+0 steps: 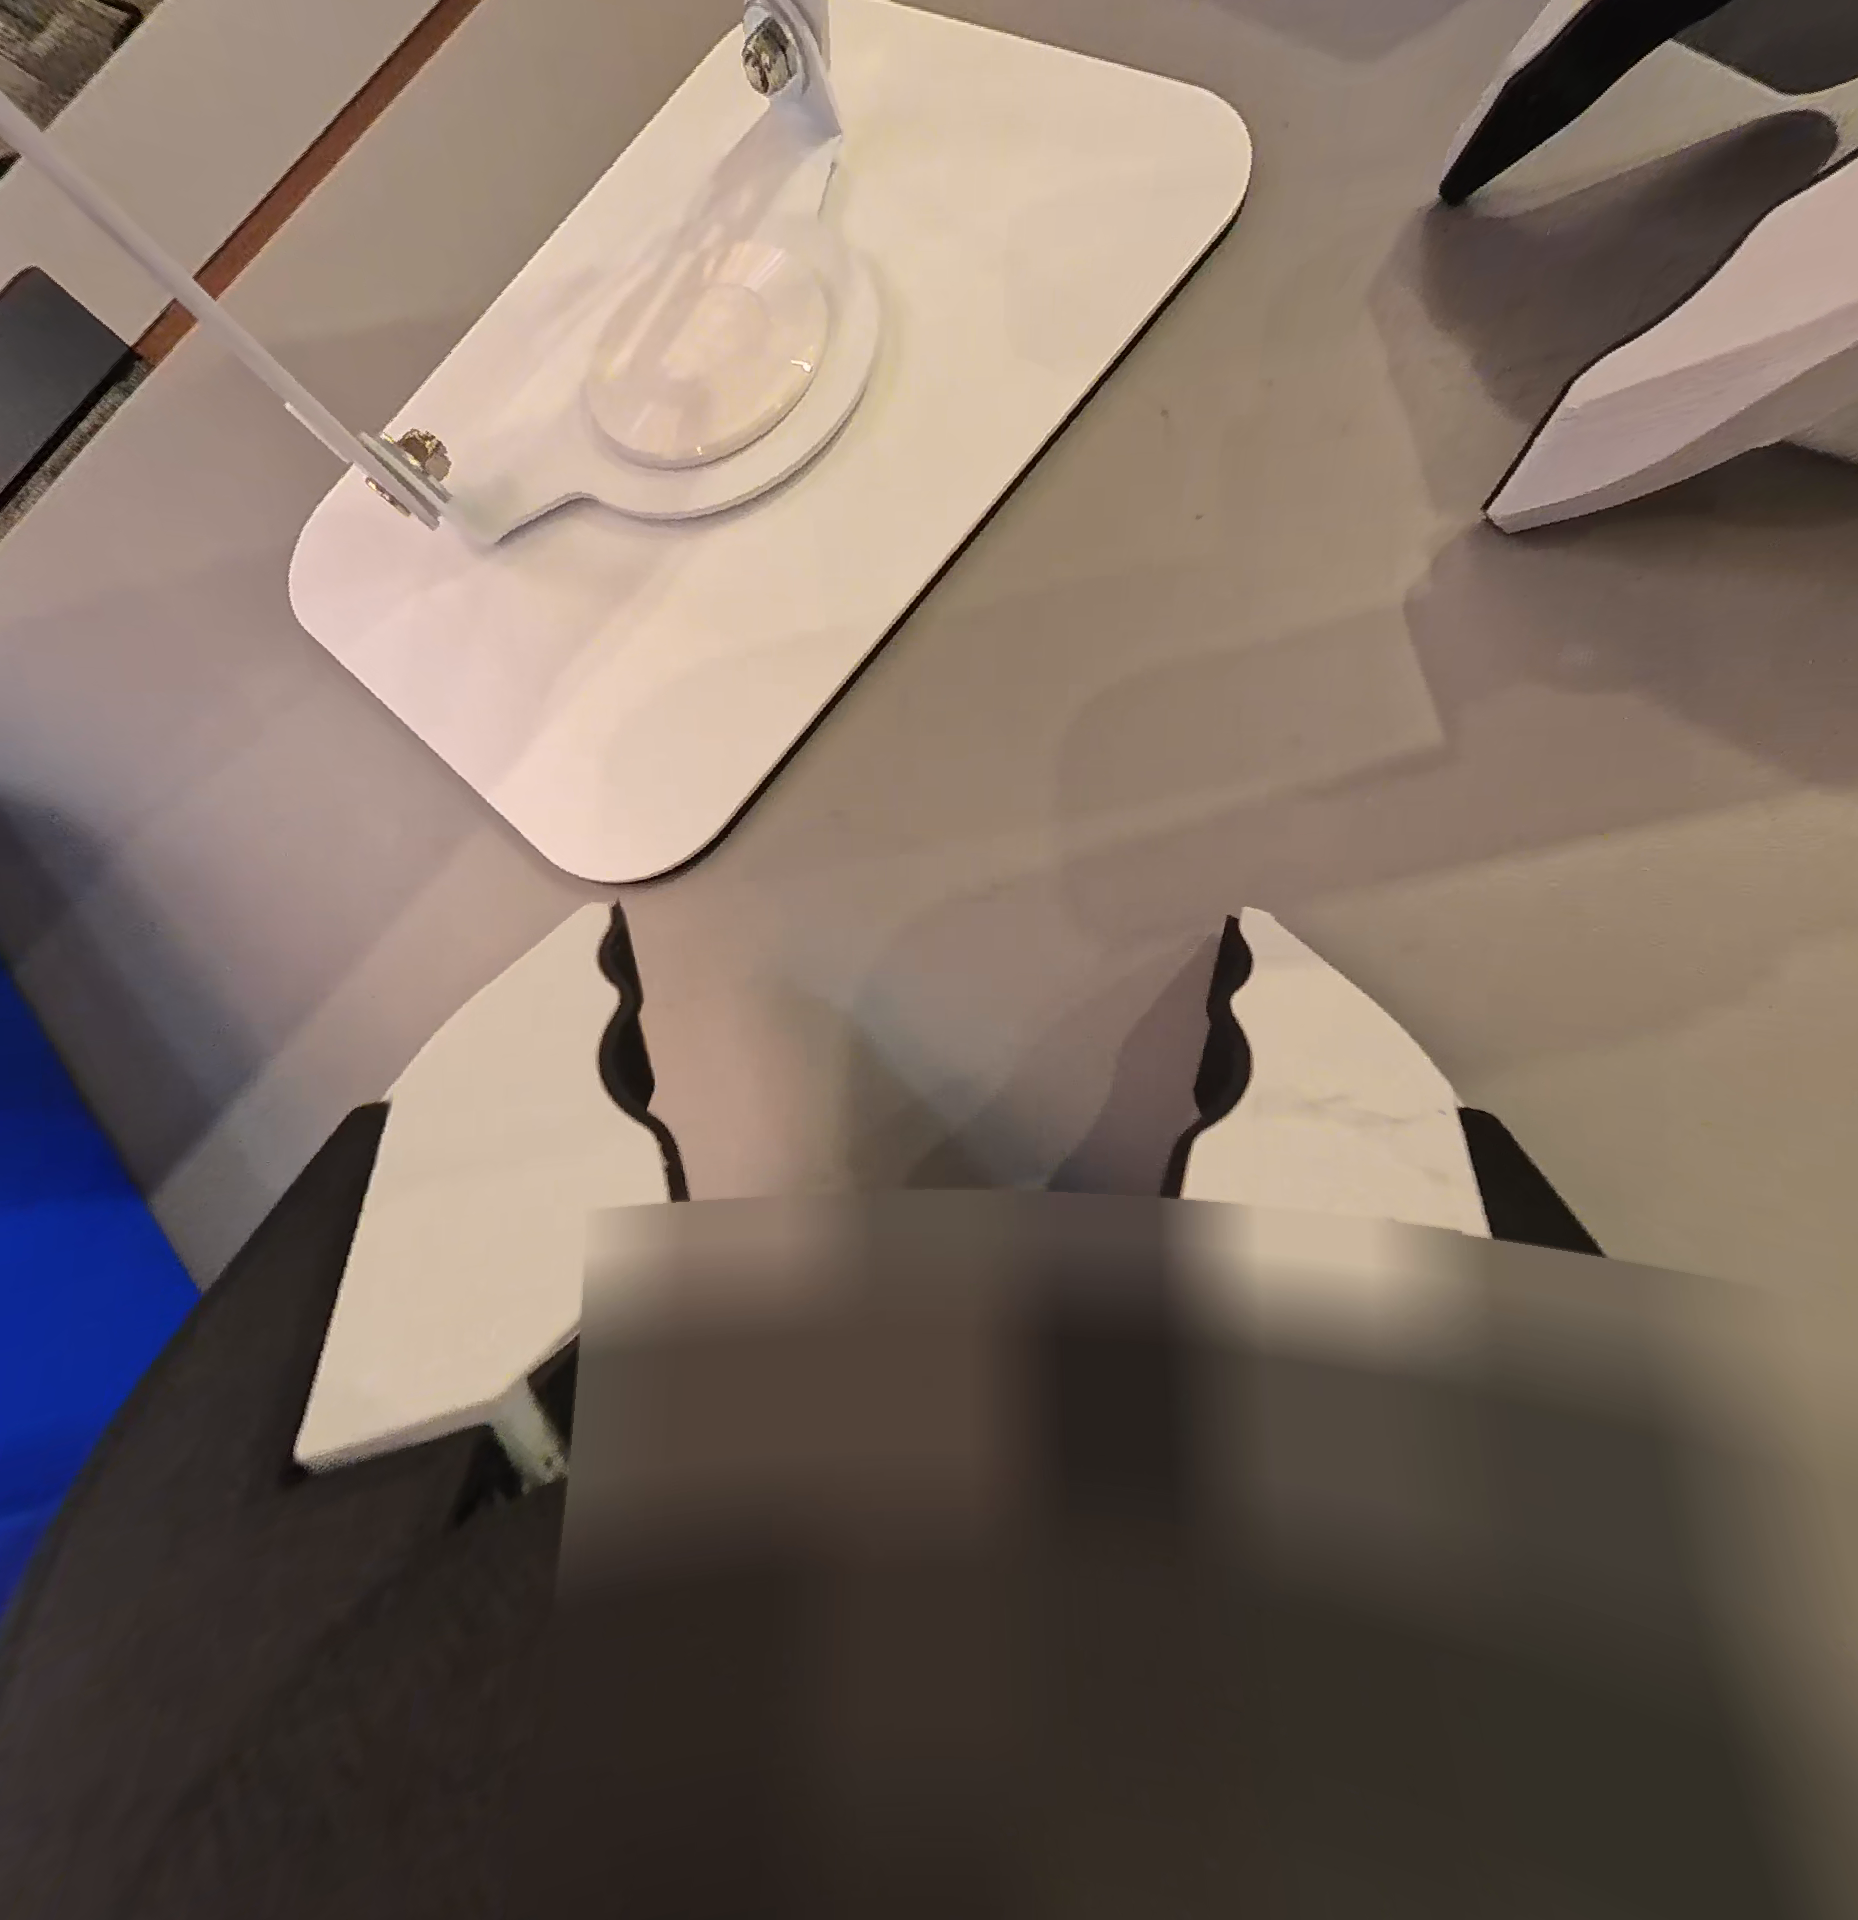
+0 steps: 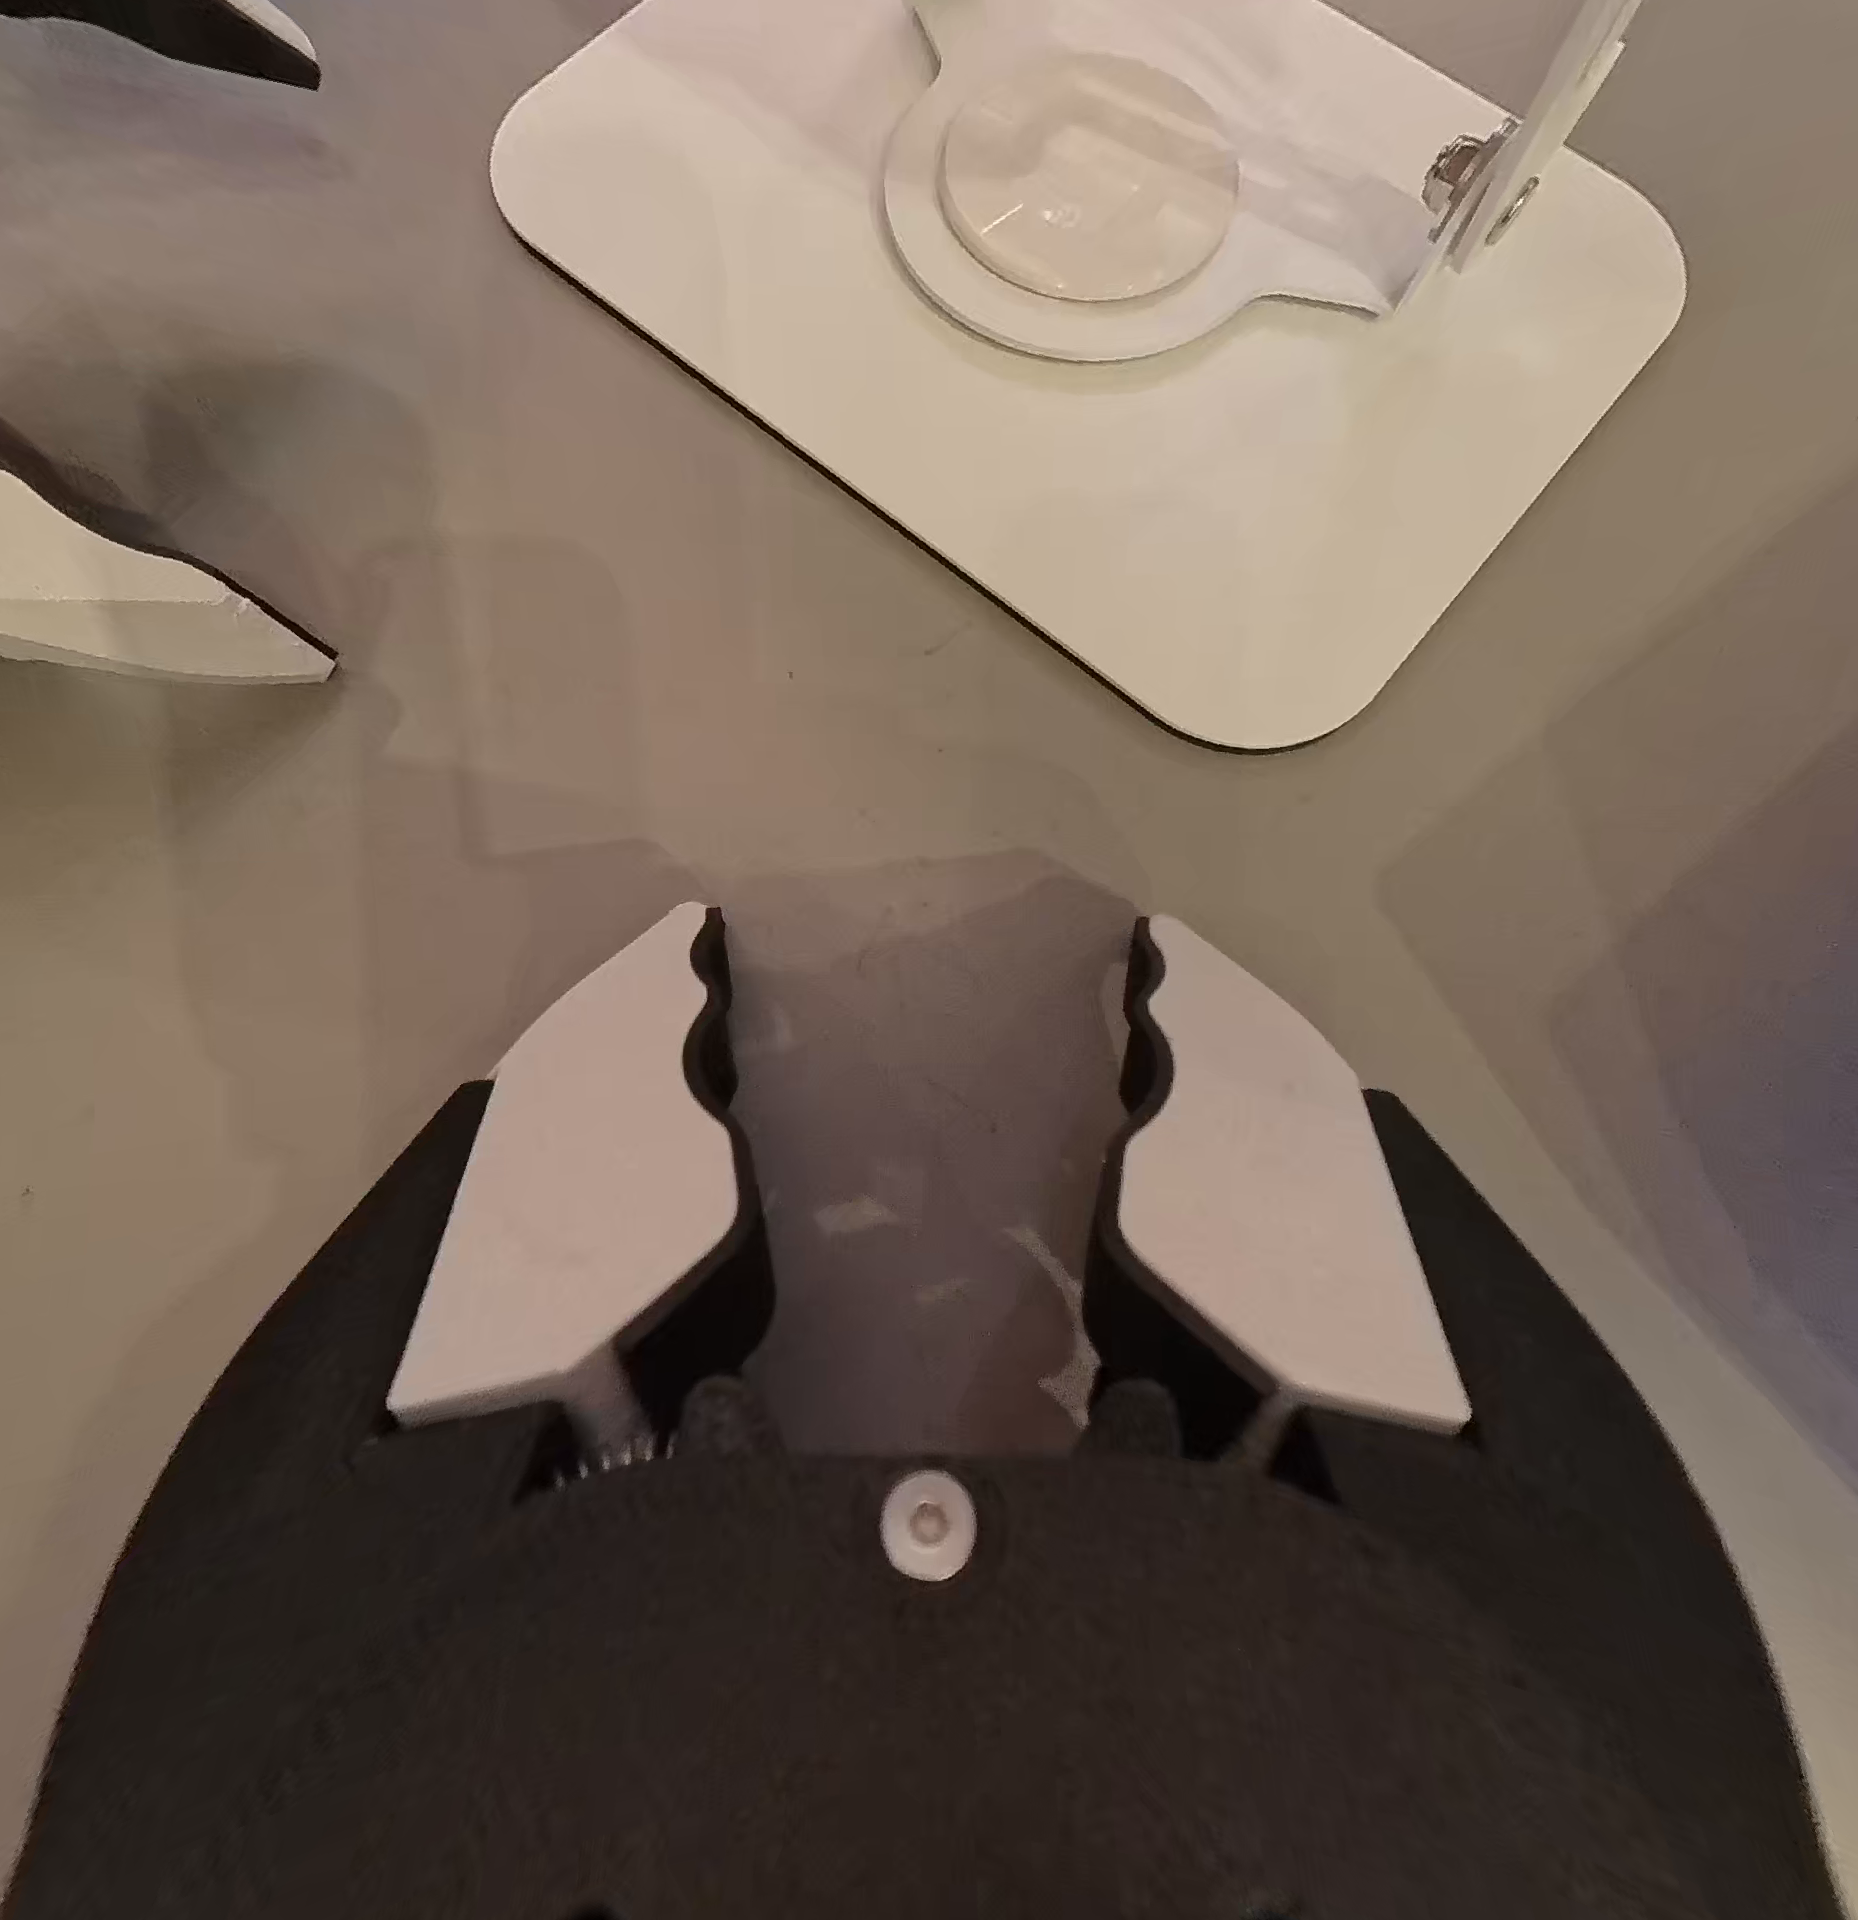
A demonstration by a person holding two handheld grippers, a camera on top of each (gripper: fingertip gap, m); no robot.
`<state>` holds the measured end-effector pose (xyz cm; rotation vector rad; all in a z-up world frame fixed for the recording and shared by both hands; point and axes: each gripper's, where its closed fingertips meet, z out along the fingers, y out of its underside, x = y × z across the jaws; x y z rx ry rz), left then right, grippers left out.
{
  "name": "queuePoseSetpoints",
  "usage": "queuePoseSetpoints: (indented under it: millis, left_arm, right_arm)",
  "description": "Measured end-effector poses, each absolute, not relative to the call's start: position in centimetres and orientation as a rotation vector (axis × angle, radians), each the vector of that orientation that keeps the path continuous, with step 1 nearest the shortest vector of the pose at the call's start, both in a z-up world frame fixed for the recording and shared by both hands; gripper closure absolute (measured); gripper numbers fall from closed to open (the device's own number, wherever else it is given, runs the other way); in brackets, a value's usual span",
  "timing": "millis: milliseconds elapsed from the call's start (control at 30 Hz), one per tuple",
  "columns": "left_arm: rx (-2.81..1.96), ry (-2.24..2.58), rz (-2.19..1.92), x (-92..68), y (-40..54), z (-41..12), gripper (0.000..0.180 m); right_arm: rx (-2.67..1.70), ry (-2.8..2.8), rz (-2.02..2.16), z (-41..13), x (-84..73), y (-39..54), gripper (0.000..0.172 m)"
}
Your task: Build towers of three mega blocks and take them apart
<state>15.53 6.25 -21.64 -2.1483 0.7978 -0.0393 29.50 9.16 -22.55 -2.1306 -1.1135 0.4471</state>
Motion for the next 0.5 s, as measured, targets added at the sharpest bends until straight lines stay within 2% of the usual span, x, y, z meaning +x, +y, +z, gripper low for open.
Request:
queuePoseSetpoints:
  millis: [167, 267, 433, 500]
  left_arm:
    - [-2.146, 0.806, -0.045, 15.6, 6.1, -21.6, 0.08]
    - [-2.133, 0.785, -0.008, 15.2, 6.2, -21.4, 0.087]
    - [-2.113, 0.662, -0.14, 15.0, 6.2, -20.1, 0.115]
    - [-2.124, 0.661, -0.134, 15.0, 6.2, -20.3, 0.109]
  right_arm:
    - [-2.131, -1.113, 0.447, -22.5, 29.5, 9.2, 0.098]
    - [-2.131, -1.113, 0.447, -22.5, 29.5, 9.2, 0.098]
    - [-2.131, -1.113, 0.447, -22.5, 29.5, 9.1, 0.097]
    - [-2.131, -1.113, 0.447, -22.5, 29.5, 9.1, 0.097]
